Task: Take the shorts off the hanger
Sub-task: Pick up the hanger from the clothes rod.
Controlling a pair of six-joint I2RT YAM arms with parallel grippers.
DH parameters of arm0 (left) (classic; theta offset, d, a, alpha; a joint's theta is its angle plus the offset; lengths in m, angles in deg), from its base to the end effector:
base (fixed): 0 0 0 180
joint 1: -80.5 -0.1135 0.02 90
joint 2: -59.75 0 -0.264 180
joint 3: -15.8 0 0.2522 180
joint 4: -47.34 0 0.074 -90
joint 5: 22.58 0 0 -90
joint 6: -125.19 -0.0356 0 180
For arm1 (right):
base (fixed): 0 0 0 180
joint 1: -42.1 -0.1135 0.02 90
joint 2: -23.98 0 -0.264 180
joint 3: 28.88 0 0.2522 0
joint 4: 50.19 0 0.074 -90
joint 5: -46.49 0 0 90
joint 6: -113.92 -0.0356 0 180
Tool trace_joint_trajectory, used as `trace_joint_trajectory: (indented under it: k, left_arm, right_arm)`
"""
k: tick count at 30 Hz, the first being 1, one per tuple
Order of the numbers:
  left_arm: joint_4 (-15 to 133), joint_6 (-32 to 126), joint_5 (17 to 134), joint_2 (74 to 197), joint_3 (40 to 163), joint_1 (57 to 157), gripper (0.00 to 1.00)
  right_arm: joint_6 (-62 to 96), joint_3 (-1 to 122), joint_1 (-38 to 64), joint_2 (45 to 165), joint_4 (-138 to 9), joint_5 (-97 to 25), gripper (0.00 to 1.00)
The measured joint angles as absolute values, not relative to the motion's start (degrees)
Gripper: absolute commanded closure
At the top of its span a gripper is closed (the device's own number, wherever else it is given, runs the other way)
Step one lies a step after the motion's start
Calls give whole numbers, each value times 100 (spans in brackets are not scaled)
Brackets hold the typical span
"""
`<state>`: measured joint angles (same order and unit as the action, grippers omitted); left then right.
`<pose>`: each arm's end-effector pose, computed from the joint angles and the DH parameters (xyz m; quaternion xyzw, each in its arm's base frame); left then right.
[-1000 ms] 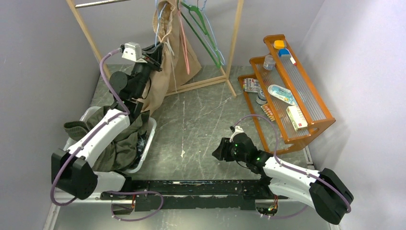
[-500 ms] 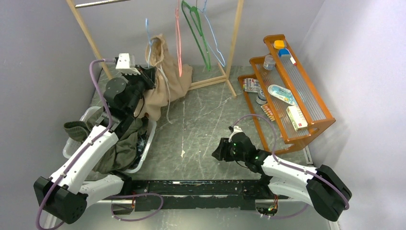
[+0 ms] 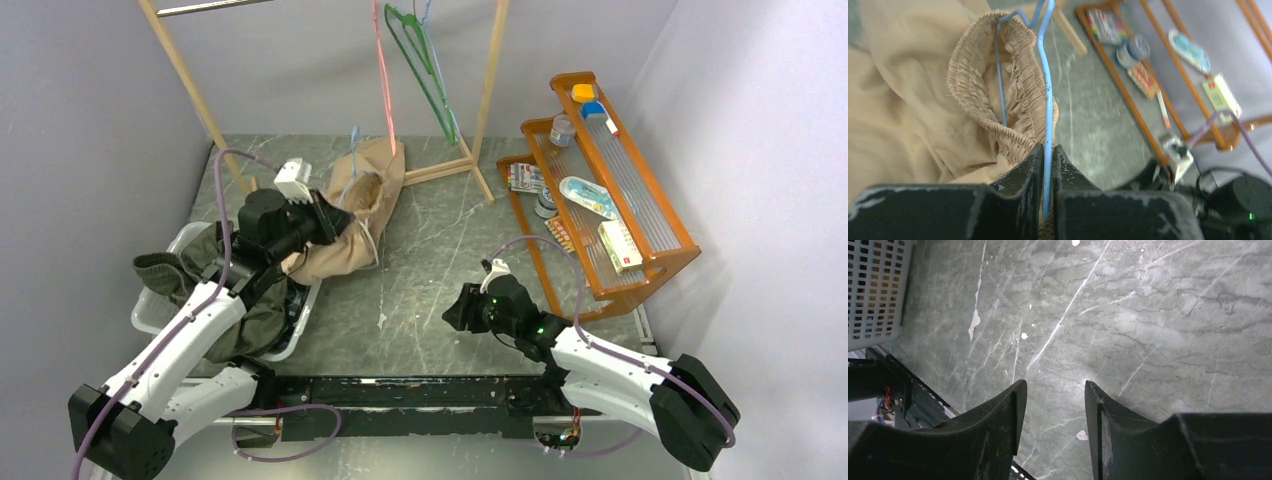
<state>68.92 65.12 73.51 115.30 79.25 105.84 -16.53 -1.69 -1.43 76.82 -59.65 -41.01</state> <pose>0.2033 -0.1005 0.3400 0.0014 0.7859 -0.3232 0.5272 0.1276 0.1234 0.1517 -0.0339 0.8867 0.3227 0.3295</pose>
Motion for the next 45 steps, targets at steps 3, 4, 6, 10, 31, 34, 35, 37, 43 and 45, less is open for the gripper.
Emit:
trace_joint_trajectory:
  k: [3, 4, 6, 10, 31, 34, 35, 37, 43, 45]
  left_arm:
    - [6874, 6678, 7959, 11473, 7411, 10595, 93]
    - [6902, 6702, 8138, 11490, 7269, 10606, 93]
    - [7029, 6713, 8446, 11556, 7095, 10658, 93]
    - [7187, 6707, 8820, 11759, 7053, 10846, 93]
    - [7263, 6001, 9183, 12253, 7980, 12995, 93]
    - [7346, 5959, 9211, 12150, 8179, 13222, 93]
    - [7353, 5957, 9215, 12094, 8222, 13286, 93]
    - [7348, 5957, 9220, 11984, 8292, 13375, 93]
    - [7344, 5955, 9106, 11818, 8485, 13605, 93]
    - [7353, 5950, 9047, 11849, 8480, 13633, 93]
  right_arm:
    - [-1655, -165, -143, 7682, -5996, -4140, 50]
    - [-1659, -165, -143, 7684, -6009, -4145, 51]
    - [-1679, -165, -143, 7677, -6061, -4169, 50]
    - [-1725, -163, -143, 7524, -6221, -4313, 50]
    - [-1810, 382, -143, 5826, -7631, -5786, 49]
    - [-1801, 701, -143, 5446, -7954, -5939, 48]
    - [-1801, 751, -143, 5413, -7976, -5952, 48]
    - [-1771, 1109, -141, 5273, -8247, -5979, 48]
    - [-1563, 2355, -143, 5162, -8826, -6178, 47]
    - [-1521, 2572, -143, 5162, -8962, -6313, 44]
